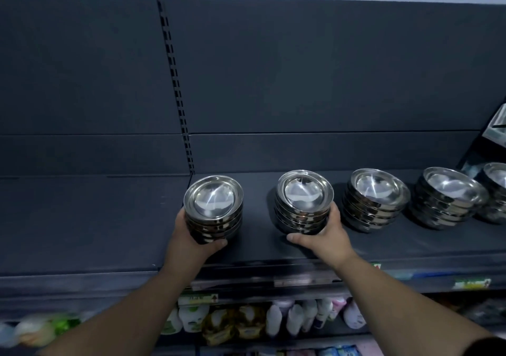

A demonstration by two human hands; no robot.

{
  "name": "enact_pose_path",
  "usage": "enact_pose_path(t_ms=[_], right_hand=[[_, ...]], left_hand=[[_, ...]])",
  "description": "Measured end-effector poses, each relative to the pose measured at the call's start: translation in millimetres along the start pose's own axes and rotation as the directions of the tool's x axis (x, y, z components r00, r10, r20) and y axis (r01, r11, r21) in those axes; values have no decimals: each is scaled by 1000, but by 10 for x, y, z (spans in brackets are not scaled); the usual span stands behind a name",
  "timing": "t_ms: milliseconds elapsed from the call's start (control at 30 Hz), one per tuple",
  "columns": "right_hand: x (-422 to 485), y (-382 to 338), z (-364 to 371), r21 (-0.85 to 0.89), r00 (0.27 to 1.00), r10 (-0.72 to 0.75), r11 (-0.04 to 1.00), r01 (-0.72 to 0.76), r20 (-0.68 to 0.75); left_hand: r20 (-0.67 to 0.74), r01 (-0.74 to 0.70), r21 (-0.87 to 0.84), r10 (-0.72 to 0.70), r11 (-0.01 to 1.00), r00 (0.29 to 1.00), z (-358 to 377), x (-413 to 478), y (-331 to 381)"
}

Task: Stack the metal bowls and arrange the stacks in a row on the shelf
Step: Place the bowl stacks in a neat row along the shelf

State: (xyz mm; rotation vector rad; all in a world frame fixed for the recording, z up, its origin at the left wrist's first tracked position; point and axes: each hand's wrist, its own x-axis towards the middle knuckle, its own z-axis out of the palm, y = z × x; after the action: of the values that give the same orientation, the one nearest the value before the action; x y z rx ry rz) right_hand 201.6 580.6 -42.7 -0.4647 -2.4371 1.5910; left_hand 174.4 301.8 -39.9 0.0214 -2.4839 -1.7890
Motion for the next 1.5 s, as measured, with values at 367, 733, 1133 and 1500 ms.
enact_pose_path(t_ms=[367, 733, 1133, 1500], right_hand=[[40, -36, -13, 101, 1000, 9, 995, -10, 7], [37, -124, 6, 25, 999, -28, 999, 29, -34], [58, -128, 34, -13, 1000, 5, 1000, -5, -18], [179, -154, 62, -17, 999, 23, 1000, -22, 42]], left_hand=[[29, -6, -30, 7, 1000, 1000, 11, 145, -53], [17, -32, -5, 32, 999, 999, 34, 215, 6], [30, -42, 28, 41, 999, 999, 31, 279, -14], [30, -48, 21, 48, 999, 998, 23, 268, -4]])
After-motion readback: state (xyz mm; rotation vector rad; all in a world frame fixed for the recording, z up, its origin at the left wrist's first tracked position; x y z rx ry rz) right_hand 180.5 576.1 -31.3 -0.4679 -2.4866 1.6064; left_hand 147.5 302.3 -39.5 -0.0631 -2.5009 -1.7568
